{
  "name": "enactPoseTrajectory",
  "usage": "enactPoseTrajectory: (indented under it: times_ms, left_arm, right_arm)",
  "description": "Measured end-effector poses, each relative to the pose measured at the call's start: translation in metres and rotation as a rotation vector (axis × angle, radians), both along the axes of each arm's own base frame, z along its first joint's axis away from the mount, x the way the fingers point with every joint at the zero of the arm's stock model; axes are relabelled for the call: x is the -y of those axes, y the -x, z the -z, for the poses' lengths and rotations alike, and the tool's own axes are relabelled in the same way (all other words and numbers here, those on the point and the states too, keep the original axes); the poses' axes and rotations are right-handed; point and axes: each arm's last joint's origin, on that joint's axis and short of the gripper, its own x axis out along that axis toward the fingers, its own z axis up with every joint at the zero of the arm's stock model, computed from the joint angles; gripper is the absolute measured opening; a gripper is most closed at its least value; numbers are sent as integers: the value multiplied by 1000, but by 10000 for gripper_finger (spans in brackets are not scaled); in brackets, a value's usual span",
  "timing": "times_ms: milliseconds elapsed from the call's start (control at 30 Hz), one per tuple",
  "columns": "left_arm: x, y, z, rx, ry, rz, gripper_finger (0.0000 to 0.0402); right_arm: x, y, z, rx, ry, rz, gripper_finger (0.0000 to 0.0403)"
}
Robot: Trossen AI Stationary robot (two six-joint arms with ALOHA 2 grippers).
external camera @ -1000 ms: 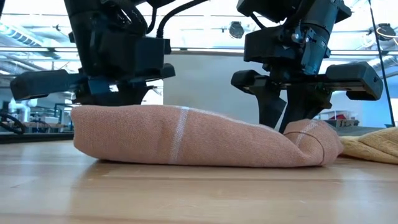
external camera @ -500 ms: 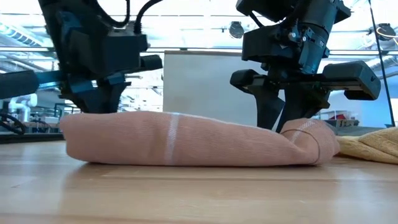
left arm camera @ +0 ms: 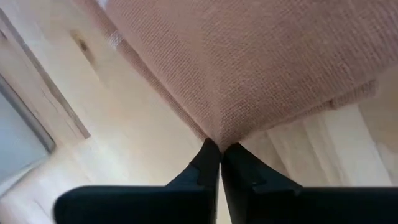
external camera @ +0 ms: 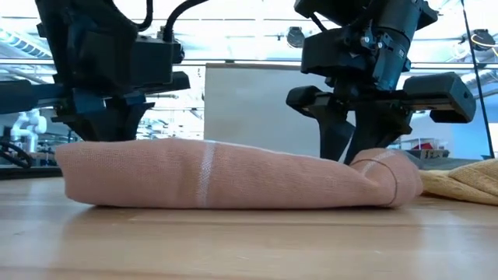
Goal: Fold towel
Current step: Fold the light brown towel
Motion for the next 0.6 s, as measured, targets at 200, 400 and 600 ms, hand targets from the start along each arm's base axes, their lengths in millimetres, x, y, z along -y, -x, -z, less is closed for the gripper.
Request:
enactPoseTrajectory:
  times_ms: [200,400,600]
  left_arm:
    - [-1,4,1,-29,2,-55,85]
    - [-5,9,-5,-50,-69,-125,135]
    - [1,-11,-32,137,-147,-122,139]
  right_arm:
    - [-1,2,1,-21,-27,-13,149]
    - [-2,2,-15,6,-93,-13,191]
    - [-1,6,-42,90,-118,-14,210]
